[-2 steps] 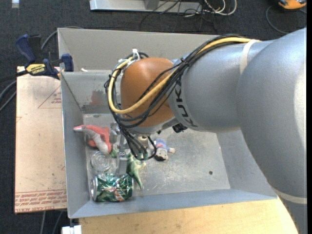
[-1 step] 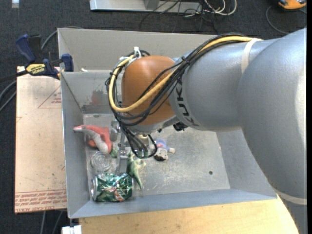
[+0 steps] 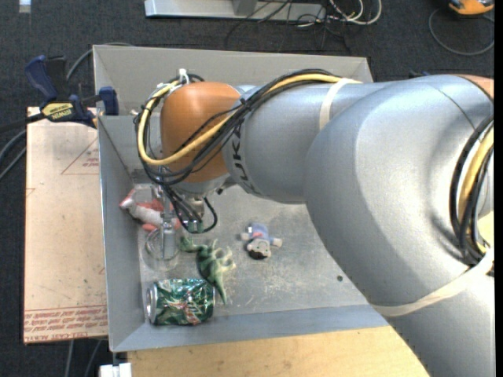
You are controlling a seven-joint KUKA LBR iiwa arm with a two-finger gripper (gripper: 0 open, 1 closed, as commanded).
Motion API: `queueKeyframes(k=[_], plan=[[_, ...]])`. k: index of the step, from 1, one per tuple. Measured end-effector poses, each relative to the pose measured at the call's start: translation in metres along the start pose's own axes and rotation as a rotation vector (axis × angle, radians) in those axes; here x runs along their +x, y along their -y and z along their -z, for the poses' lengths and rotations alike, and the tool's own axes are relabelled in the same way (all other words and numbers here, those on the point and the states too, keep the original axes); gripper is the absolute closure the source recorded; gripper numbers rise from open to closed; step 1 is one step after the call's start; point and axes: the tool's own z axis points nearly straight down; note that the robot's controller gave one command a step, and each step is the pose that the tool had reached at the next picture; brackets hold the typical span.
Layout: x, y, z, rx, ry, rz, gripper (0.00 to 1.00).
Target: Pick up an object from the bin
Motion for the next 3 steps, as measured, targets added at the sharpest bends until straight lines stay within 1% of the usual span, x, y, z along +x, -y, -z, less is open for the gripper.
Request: queueKeyframes(k=[1, 2, 3], plan=[[0.024, 0.007, 0.086, 0.001, 0.004, -0.304, 0.0], [-0.002, -0.002, 0.003, -0.004, 0.003, -0.001, 0.0], [0.002, -0.001, -0.002, 0.002, 0.008, -0.323, 0.0]])
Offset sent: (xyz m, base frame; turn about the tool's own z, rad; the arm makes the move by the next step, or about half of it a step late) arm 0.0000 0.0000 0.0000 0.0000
